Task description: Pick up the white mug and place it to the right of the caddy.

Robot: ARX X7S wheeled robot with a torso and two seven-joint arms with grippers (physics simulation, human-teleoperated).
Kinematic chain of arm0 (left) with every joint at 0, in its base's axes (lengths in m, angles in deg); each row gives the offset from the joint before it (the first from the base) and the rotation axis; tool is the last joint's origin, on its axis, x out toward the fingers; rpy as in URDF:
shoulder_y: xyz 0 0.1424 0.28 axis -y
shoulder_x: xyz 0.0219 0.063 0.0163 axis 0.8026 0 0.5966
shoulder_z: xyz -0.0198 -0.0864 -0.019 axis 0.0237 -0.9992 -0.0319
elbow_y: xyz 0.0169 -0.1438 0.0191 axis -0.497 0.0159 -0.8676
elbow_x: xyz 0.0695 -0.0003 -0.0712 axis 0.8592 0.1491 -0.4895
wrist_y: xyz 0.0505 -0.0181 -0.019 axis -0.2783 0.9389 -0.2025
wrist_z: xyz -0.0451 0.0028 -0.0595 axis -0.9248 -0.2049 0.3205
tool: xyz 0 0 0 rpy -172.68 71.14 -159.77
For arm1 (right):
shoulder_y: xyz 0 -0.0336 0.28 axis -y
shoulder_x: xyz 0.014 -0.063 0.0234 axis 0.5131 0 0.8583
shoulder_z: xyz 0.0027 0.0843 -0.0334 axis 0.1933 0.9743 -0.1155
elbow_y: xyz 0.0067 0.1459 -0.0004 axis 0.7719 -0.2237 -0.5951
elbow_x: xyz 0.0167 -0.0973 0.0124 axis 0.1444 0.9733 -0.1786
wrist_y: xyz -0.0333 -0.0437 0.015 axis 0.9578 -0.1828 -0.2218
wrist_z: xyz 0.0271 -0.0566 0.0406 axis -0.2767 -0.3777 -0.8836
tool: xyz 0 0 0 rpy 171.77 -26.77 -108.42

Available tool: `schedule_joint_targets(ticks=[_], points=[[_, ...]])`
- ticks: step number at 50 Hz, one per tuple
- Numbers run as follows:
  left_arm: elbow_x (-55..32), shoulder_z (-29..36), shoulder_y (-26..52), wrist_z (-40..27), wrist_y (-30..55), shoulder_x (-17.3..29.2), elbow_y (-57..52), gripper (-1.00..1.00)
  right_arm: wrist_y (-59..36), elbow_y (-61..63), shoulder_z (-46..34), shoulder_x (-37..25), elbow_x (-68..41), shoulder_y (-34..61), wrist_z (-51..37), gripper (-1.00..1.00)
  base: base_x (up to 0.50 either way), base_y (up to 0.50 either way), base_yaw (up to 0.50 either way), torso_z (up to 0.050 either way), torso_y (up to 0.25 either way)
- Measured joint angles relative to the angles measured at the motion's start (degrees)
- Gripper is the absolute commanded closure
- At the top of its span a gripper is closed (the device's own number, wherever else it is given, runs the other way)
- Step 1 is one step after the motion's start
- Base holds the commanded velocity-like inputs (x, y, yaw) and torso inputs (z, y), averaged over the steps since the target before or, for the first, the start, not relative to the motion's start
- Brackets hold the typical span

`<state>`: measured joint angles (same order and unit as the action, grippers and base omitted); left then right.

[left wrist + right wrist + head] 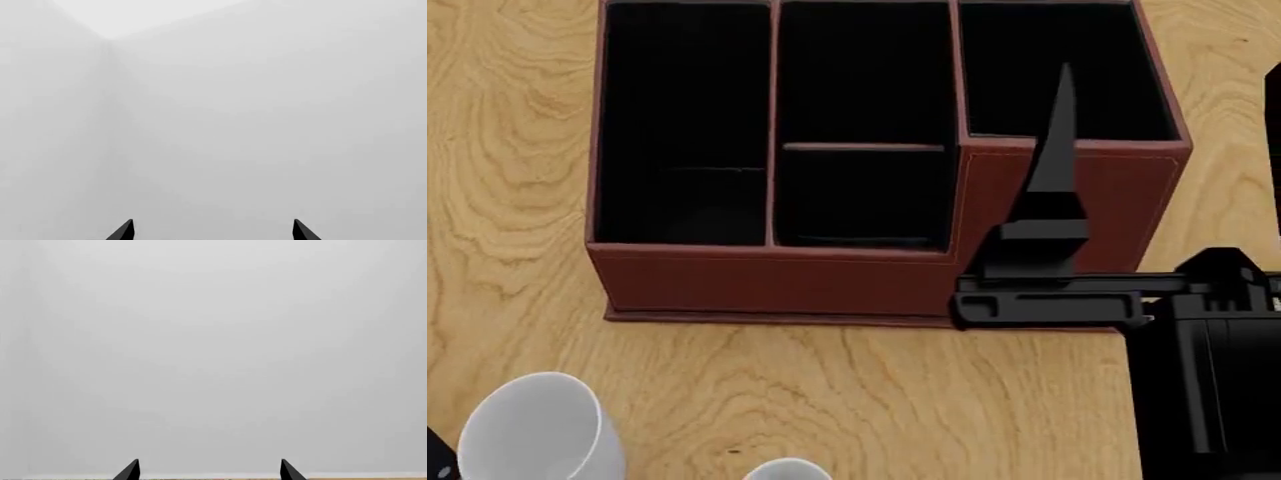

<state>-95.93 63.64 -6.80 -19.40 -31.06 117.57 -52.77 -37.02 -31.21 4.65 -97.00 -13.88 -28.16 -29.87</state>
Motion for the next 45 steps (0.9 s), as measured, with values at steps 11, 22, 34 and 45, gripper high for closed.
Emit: schedule_joint_targets(ticks=[11,22,34,45], points=[[-14.5,-6.2,-7.8,-16.2,-7.3,15.7,-0.4,-1.0,0.3,-0.4,-1.7,-0.2,0.2,0.3,-0.3,-1.0,0.0,0.0,0.0,0.0,0.0],[-20.1,-14.9,-21.7,-25.1,-16.0,25.3,-0.5,-1.0,-1.0,0.1,-3.4,-0.6,-0.4,1.9,-1.3,-1.0,0.0,0.0,0.0,0.0,0.0],[-20.1,-20.1,-32.4,-28.2,-22.2,28.2,0.3,-1.0,-8.3,2.2,-4.0,-0.3,-7.8,8.2,-5.0,-1.0,0.0,0.0,0.0,0.0,0.0],[-18.8,-21.2,-36.8,-28.8,-25.0,28.3,1.0,-1.0,-22.3,-1.2,-5.3,2.9,-30.4,20.4,-17.7,-1.0,0.0,0.0,0.0,0.0,0.0]])
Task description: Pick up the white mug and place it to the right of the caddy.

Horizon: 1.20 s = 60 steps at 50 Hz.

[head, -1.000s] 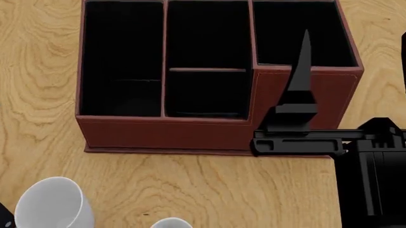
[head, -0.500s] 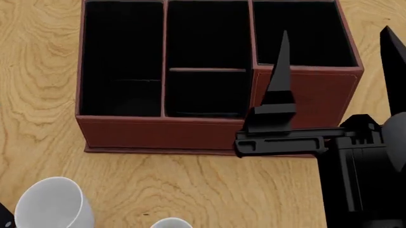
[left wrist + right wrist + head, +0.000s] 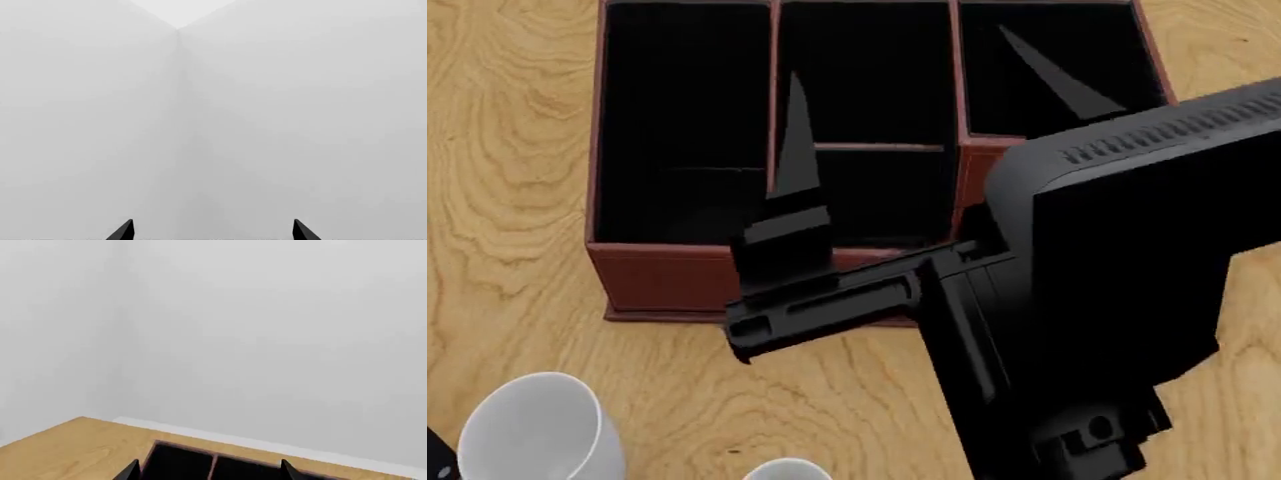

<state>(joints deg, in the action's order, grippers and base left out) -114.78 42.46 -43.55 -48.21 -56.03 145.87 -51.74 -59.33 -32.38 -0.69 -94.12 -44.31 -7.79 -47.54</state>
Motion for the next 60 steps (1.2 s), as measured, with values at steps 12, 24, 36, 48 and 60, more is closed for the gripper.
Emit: schedule_joint_targets(ticks=[12,24,36,48,60], points=[[0.4,0.9,-0.6,-0.9,-1.0,0.7,0.5,-1.0,-3.8,-10.4,-11.0,1.1,-27.6,11.8,-20.9,-1.0,0.0,0.0,0.0,0.0,0.0],[0.6,3.1,0.6,-1.7,-1.6,1.6,1.2,-1.0,-1.9,-20.7,-25.9,1.8,-44.6,22.6,-34.7,-1.0,0.0,0.0,0.0,0.0,0.0],[1.9,4.6,0.5,-1.5,-2.7,1.4,2.2,-1.0,0.0,-28.1,-38.6,3.5,-54.0,29.7,-41.6,-1.0,0.0,0.0,0.0,0.0,0.0],[2.7,4.0,-1.2,-1.0,-3.7,0.7,2.8,-1.0,2.2,-32.3,-47.5,5.4,-59.2,33.2,-44.8,-1.0,0.0,0.0,0.0,0.0,0.0],[3.2,4.3,-1.5,-0.6,-4.3,0.4,3.4,-1.0,4.6,-34.2,-53.7,6.7,-62.2,34.8,-46.4,-1.0,0.0,0.0,0.0,0.0,0.0]])
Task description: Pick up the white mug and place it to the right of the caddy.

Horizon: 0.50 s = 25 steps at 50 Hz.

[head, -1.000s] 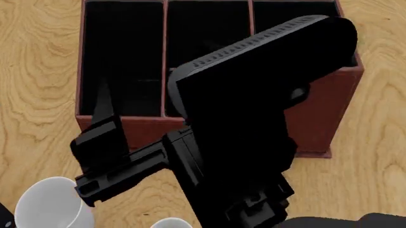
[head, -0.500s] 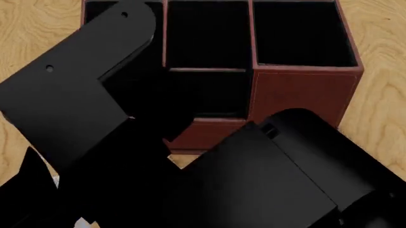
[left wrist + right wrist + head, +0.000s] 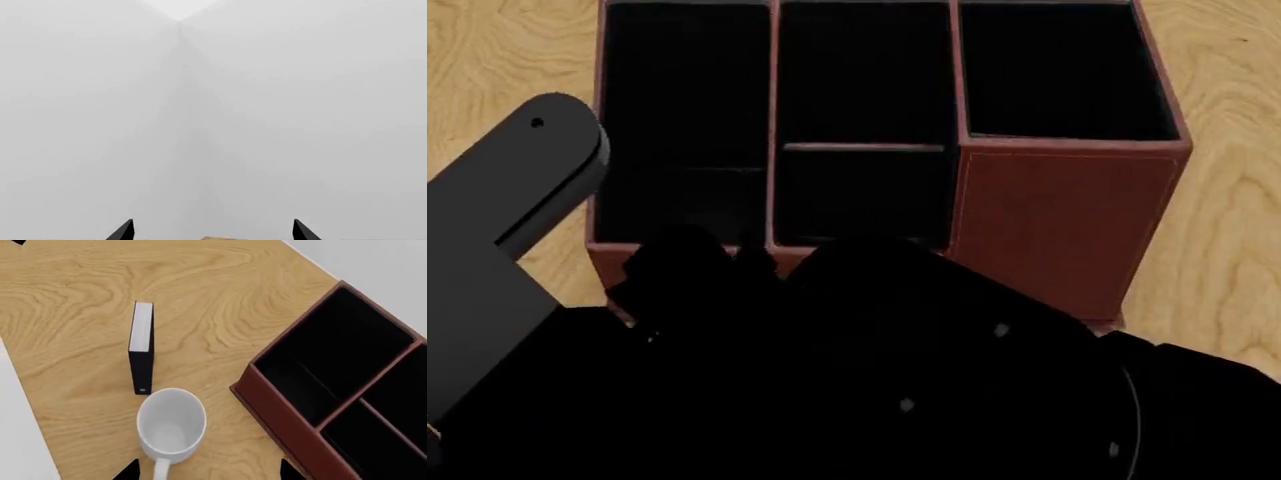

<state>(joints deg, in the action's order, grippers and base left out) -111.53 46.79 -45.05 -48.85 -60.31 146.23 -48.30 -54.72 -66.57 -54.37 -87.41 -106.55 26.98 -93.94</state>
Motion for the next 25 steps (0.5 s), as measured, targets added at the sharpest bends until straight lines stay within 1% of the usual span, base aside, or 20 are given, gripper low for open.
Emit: schedule_joint_targets(ticks=[25], points=[[1.0,0.3,-0.9,0.8,-1.4,-1.0,1.2,-1.0,2.2,-4.7,-5.6,1.2,-0.1,0.4,2.8,-1.0,0.0,0.0,0.0,0.0,0.0]])
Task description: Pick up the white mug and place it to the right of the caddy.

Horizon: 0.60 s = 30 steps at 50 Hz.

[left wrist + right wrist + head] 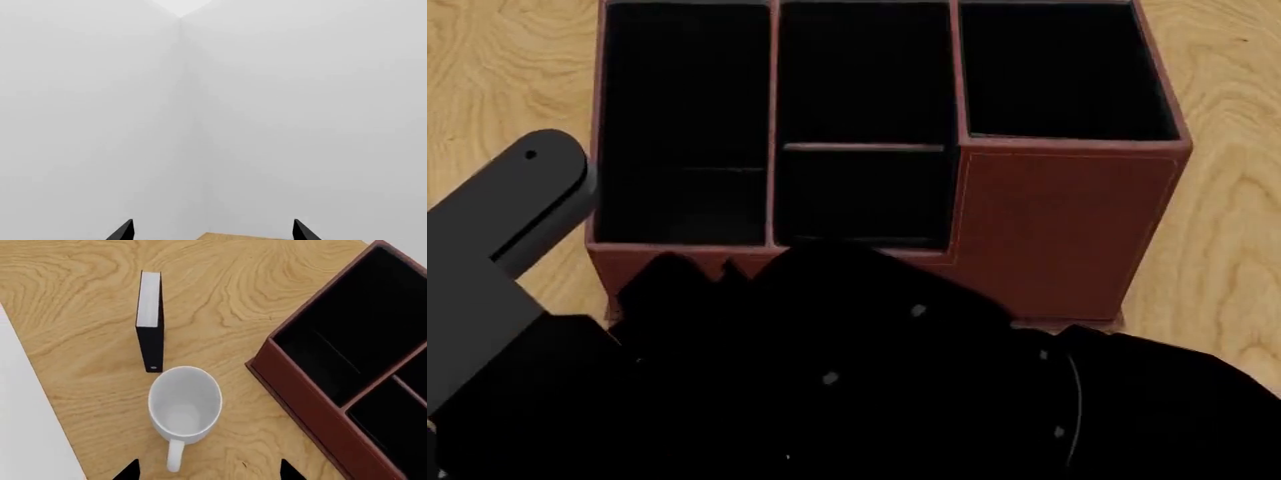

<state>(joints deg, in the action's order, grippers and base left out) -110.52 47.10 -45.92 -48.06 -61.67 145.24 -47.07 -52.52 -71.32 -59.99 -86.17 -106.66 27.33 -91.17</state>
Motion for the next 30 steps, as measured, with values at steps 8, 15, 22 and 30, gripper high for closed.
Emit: schedule_joint_targets(ticks=[8,15,22,30], points=[[-0.3,-0.3,-0.1,0.0,0.0,0.0,0.2,-1.0,0.6,-1.3,-1.1,0.7,0.9,-0.6,1.3,-1.0,0.0,0.0,0.0,0.0,0.0],[0.2,0.2,-0.1,0.3,-0.5,-0.3,0.7,-1.0,0.8,-2.7,-2.0,1.2,1.9,-1.0,2.6,-1.0,0.0,0.0,0.0,0.0,0.0],[0.1,0.2,-0.2,0.5,-0.6,-0.3,1.0,-1.0,1.0,-4.0,-2.6,1.7,2.8,-1.1,3.9,-1.0,0.0,0.0,0.0,0.0,0.0],[0.1,0.0,-0.4,0.6,-0.6,-0.4,1.2,-1.0,1.1,-5.3,-3.3,2.3,3.9,-1.2,5.4,-1.0,0.0,0.0,0.0,0.0,0.0]])
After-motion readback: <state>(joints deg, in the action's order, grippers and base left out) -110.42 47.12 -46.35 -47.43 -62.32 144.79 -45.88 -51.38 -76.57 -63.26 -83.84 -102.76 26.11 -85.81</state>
